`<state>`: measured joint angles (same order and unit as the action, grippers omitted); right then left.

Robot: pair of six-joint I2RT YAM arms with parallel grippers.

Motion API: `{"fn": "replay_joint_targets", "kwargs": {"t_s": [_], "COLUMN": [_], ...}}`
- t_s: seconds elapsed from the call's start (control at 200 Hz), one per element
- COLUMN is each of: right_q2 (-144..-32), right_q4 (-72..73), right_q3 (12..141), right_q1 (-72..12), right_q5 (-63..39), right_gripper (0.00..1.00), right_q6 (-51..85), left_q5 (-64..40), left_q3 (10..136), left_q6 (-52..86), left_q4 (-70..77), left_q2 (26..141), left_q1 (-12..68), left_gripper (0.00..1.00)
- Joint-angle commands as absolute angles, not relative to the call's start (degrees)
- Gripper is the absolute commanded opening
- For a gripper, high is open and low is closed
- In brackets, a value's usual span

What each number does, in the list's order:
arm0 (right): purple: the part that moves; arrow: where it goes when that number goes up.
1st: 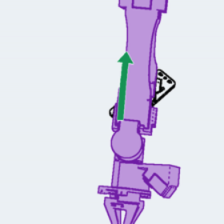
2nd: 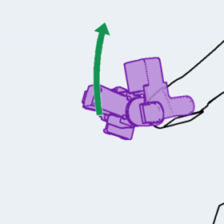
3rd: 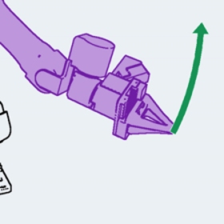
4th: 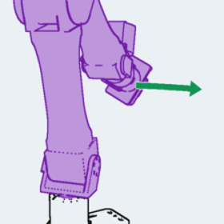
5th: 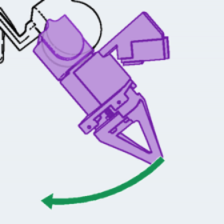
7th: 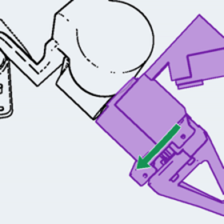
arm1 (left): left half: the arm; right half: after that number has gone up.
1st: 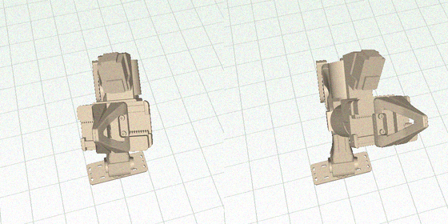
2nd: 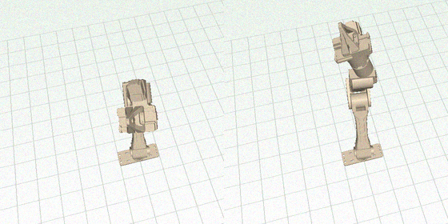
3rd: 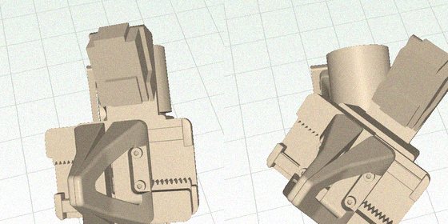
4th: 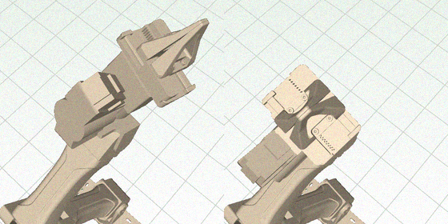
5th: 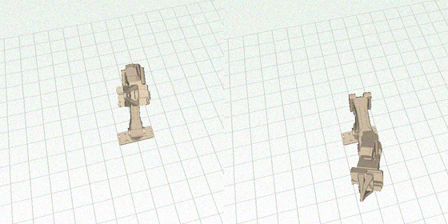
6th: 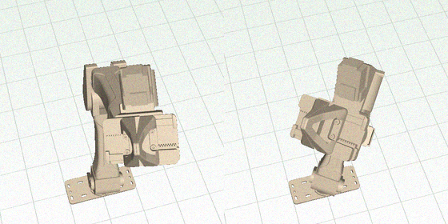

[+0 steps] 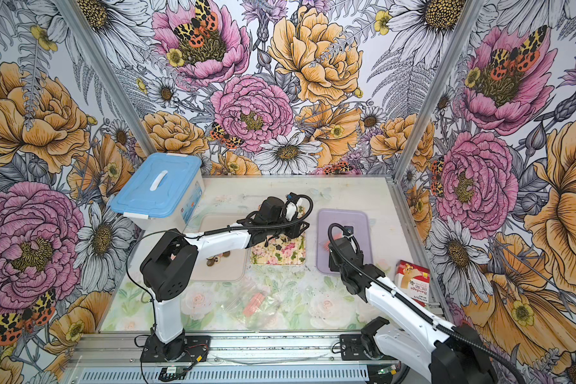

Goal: Pour cookies out of the ziploc bag
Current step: Place the ziploc bag on the tray.

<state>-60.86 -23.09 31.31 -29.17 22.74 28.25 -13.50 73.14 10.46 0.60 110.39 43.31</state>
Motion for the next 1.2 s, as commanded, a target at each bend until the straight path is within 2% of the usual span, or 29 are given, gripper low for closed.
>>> {"fn": "replay_joint_targets", "kwargs": {"t_s": [0.0,0.195,0.485,0.781,0.911,1.076,1.196], "right_q2": [-64.7,-63.3,-73.4,-74.4,-72.0,-71.0,-76.4], "right_q4": [-22.1,-23.6,-24.1,-28.5,-28.6,-28.9,-29.2], "right_q3": [34.2,33.7,36.8,38.4,35.2,33.9,35.9], "right_q1": [-28.8,-28.8,-28.8,-29.1,-30.8,-30.8,-30.3], "right_q5": [19.0,17.9,17.4,19.2,20.6,23.3,22.1], "right_gripper": [0.60,0.57,0.43,0.41,0.41,0.42,0.41], "right_q6": [27.3,27.9,28.3,31.6,36.5,39.7,39.0], "left_q5": [-13.8,-15.7,-16.6,-16.6,-16.6,-22.7,-25.0], "left_q3": [69.9,69.4,68.0,67.2,66.6,66.7,67.8], "left_q6": [7.9,9.5,10.3,10.5,10.4,9.4,6.7], "left_q4": [-0.2,-0.2,0.8,1.2,1.4,3.0,1.5], "left_q2": [109.0,107.0,105.1,101.8,101.4,102.8,103.8], "left_q1": [43.5,41.4,40.4,40.4,40.4,40.4,41.2], "left_gripper": [0.47,0.46,0.47,0.47,0.47,0.47,0.46]}}
